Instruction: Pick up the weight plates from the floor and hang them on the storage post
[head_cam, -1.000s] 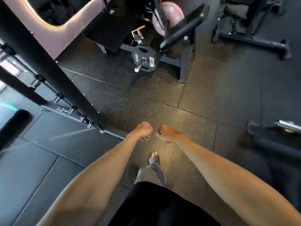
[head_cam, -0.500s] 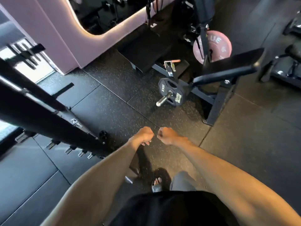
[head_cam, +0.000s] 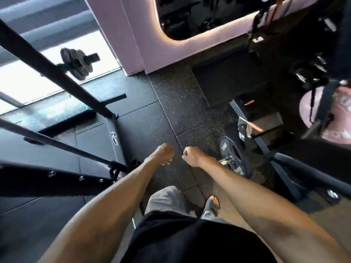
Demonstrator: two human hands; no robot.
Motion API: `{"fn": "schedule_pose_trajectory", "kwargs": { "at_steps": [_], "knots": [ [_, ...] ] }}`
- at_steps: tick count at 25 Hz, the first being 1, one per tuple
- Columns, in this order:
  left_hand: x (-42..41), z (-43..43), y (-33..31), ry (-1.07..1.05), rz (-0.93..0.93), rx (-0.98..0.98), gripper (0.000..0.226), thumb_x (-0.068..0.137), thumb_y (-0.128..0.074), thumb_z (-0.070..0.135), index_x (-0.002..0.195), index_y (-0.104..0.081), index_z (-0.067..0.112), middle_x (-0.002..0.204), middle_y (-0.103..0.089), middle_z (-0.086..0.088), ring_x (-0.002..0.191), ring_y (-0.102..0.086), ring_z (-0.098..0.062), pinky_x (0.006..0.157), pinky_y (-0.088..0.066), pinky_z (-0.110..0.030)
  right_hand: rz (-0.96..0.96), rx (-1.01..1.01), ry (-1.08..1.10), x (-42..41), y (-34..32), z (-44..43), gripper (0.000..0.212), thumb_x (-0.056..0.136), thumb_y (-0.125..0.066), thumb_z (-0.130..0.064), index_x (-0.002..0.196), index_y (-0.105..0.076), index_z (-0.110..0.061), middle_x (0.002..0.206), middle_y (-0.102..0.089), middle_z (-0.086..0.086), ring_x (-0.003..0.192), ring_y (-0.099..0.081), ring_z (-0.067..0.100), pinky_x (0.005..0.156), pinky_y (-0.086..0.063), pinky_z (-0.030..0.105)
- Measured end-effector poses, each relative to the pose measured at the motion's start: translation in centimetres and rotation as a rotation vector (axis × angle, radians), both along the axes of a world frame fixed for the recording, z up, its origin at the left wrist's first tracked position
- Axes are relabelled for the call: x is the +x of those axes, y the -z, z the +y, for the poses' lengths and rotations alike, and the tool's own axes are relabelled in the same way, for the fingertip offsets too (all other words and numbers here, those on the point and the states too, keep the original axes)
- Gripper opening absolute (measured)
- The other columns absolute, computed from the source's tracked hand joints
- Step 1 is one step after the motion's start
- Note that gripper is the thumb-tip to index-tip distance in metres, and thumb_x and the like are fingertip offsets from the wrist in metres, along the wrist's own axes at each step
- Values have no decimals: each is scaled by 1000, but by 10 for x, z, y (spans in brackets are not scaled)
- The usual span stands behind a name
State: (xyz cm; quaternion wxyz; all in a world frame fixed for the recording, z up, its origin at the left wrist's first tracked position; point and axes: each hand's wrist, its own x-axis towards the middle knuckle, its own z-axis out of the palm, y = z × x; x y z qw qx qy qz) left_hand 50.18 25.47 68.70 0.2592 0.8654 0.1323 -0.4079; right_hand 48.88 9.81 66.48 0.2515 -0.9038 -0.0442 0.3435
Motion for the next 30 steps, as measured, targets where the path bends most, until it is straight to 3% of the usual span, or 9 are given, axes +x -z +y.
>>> {"fn": "schedule_pose_trajectory", "kwargs": {
  "at_steps": [5, 10, 14, 17, 21, 23, 25, 30],
  "knots": [
    [105, 10, -3, -69, -99, 26, 27, 91, -45, 12, 68, -60, 13, 70, -67, -11, 66, -71, -32, 58, -53, -32, -14, 32, -91, 112, 7, 24, 28, 97, -56, -23, 114, -67, -4, 123, -68, 17, 119, -62, 33, 94, -47, 34],
    [223, 63, 14, -155, -72, -55, 18, 97, -47, 14, 92, -64, 11, 77, -65, -14, 53, -60, -23, 50, -47, -26, 18, 1, -150, 248, 21, 82, 29, 96, -56, -27, 114, -67, -7, 121, -69, 16, 114, -65, 32, 91, -51, 35],
    [309, 123, 8, -244, -89, -82, 16, 98, -48, 18, 86, -59, 16, 80, -66, -14, 55, -61, -22, 50, -48, -26, 31, -24, -202, 361, 6, 151, 30, 95, -57, -29, 116, -67, -9, 122, -69, 16, 113, -66, 31, 92, -53, 36],
    [364, 171, -5, -292, -119, -53, 13, 95, -48, 19, 94, -61, 15, 83, -70, -12, 66, -68, -27, 56, -54, -28, -18, 27, -222, 435, -17, 206, 30, 99, -55, -30, 119, -65, -10, 121, -69, 14, 109, -66, 30, 88, -50, 34],
    [423, 226, -17, -393, -127, -29, 22, 98, -44, 15, 79, -55, 17, 85, -69, -13, 57, -63, -19, 52, -50, -25, -14, 81, -330, 507, -23, 267, 29, 99, -52, -30, 116, -65, -9, 119, -69, 14, 105, -66, 31, 84, -49, 33],
    [447, 247, -17, -484, -119, -33, 25, 100, -43, 17, 77, -52, 18, 85, -67, -13, 55, -61, -17, 53, -48, -25, -4, 91, -408, 537, -26, 292, 25, 99, -52, -29, 111, -66, -12, 111, -70, 10, 97, -67, 28, 74, -46, 31],
    [474, 264, -17, -595, -121, -54, 20, 101, -43, 19, 87, -55, 14, 85, -66, -14, 56, -61, -18, 56, -49, -26, -5, 79, -519, 572, -31, 317, 21, 99, -52, -27, 103, -67, -13, 100, -69, 9, 89, -67, 27, 67, -43, 30],
    [530, 301, -22, -1122, -246, -139, 24, 104, -43, 26, 90, -57, 11, 74, -64, -10, 53, -61, -18, 54, -49, -27, -86, 80, -846, 658, -52, 378, 32, 98, -52, -27, 120, -65, -8, 119, -68, 18, 105, -65, 34, 83, -48, 33]
  ]
}}
